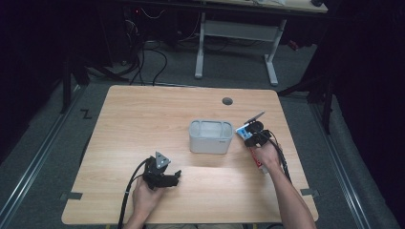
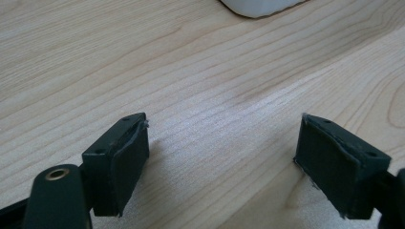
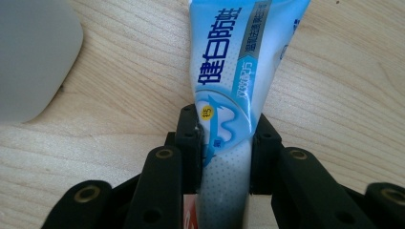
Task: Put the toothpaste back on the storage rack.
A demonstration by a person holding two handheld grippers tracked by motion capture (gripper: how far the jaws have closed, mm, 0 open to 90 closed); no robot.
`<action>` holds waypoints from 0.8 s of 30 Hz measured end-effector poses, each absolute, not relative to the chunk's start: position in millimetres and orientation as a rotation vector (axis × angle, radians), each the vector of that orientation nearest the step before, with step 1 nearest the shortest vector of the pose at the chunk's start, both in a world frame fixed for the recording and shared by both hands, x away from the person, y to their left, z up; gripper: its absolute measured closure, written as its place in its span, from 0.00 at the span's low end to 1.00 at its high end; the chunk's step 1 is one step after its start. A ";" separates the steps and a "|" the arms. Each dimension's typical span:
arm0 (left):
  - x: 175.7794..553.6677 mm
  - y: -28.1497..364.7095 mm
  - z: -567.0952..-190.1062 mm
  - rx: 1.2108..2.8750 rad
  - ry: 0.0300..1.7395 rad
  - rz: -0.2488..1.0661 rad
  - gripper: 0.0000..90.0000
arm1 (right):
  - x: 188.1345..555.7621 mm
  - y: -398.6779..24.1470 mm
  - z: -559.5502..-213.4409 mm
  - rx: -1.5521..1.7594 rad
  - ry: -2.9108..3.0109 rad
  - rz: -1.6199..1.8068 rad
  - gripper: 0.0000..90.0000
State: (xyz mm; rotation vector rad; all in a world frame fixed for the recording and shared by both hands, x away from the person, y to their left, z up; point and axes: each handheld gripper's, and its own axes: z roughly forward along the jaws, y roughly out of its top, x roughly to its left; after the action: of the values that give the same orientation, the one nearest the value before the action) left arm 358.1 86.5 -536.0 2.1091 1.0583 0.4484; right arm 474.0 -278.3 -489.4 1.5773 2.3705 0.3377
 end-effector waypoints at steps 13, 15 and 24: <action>357.8 86.7 -536.0 2.110 1.055 0.445 0.21 | 456.7 -289.4 -470.2 1.572 2.378 0.571 0.80; 357.8 86.7 -536.0 2.110 1.055 0.444 0.21 | 452.5 -289.6 -463.1 1.551 2.373 0.647 0.80; 357.8 86.8 -536.0 2.111 1.054 0.445 0.21 | 439.5 -288.1 -449.9 1.442 2.351 0.737 0.80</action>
State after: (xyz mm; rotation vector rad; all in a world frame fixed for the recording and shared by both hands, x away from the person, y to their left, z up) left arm 357.8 86.8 -536.0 2.1115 1.0539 0.4451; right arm 439.5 -288.1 -449.9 1.4419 2.3511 0.7369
